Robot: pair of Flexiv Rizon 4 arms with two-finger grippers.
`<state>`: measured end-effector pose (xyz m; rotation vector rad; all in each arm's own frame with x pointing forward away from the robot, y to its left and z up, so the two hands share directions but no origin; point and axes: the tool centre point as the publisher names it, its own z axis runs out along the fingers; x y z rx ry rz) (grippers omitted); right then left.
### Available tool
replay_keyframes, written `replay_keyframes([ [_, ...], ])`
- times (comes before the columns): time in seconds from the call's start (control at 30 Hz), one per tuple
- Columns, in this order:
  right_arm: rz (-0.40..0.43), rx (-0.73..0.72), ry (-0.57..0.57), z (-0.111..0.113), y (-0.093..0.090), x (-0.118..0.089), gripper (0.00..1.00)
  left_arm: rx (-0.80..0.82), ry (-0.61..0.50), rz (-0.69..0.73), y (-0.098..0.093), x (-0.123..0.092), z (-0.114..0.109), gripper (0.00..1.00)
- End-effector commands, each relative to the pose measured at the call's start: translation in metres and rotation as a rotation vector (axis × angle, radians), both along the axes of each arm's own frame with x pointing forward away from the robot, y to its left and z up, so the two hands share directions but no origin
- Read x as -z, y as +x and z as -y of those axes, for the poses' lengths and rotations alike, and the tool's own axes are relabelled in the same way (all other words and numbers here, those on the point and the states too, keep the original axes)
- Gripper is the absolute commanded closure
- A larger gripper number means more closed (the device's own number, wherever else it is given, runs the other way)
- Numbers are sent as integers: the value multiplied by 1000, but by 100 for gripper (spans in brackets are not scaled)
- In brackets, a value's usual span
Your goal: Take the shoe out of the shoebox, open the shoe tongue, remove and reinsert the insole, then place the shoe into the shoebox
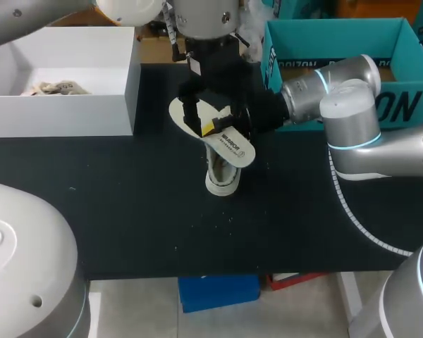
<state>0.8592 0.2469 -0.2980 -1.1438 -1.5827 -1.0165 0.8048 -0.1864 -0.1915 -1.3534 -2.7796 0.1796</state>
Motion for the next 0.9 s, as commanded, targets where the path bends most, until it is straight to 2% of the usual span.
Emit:
replay_keyframes([
  [0.03, 1, 2, -1, -1, -1, 0, 100, 2, -1, 2, 0, 2, 0, 0],
  [0.1, 1, 2, -1, -1, -1, 0, 100, 2, -1, 2, 0, 2, 0, 0],
  [0.27, 1, 2, -1, -1, -1, 0, 100, -9, 51, 80, 19, 12, 13, 0],
  [0.5, 1, 2, -1, -1, -1, 0, 100, 3, 5, 79, 30, 19, 17, 0],
  [0.7, 1, 2, -1, -1, -1, 0, 100, -6, 1, 74, 31, 22, 11, 0],
  [0.9, 1, 2, -1, -1, -1, 0, 100, -14, 30, 75, 38, 20, -4, 0],
])
